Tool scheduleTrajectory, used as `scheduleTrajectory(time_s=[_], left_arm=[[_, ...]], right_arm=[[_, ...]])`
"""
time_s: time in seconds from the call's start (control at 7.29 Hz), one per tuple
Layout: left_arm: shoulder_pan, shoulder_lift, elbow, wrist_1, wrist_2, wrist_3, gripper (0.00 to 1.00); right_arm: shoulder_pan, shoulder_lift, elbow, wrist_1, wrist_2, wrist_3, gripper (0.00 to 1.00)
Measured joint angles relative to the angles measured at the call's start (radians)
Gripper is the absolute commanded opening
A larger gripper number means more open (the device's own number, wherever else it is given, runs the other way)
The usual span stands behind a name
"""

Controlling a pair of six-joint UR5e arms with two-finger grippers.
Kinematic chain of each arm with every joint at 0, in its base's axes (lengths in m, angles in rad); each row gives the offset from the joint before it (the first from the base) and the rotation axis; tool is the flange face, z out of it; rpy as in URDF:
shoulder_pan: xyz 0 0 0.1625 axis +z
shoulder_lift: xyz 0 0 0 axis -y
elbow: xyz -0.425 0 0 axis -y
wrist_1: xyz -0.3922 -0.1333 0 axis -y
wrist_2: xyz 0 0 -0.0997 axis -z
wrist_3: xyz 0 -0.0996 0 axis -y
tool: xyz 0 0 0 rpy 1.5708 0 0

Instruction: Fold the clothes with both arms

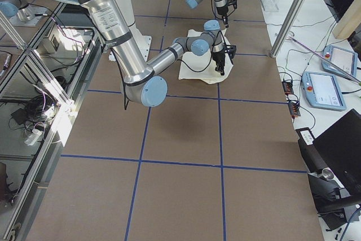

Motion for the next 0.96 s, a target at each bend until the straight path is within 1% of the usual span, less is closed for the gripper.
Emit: scheduleTrajectory(time_s=[0.14, 0.27, 0.41, 0.55, 0.69, 0.82, 0.96], left_arm=[[0.002, -0.006, 0.047, -0.035, 0.006, 0.000, 0.00], [0.003, -0.004, 0.064, -0.049, 0.008, 0.001, 0.99], [0.003, 0.004, 0.060, -0.055, 0.009, 0.023, 1.00], [0.003, 0.035, 0.015, -0.065, 0.007, 0.074, 1.00], [0.004, 0.102, -0.086, -0.079, -0.003, 0.121, 1.00], [0.008, 0.181, -0.206, -0.086, -0.035, 0.143, 1.00], [0.031, 0.254, -0.304, -0.096, -0.070, 0.146, 1.00]], right_arm=[[-0.005, -0.002, -0.028, 0.020, -0.010, -0.001, 0.11], [-0.009, -0.006, -0.039, 0.028, -0.017, -0.001, 0.99], [-0.011, -0.009, -0.039, 0.032, -0.028, -0.001, 1.00], [-0.010, -0.013, -0.026, 0.033, -0.046, -0.004, 1.00], [-0.007, -0.017, 0.002, 0.031, -0.053, -0.024, 1.00], [-0.001, -0.023, 0.033, 0.029, -0.045, -0.061, 1.00], [0.004, -0.032, 0.050, 0.032, -0.033, -0.089, 1.00]])
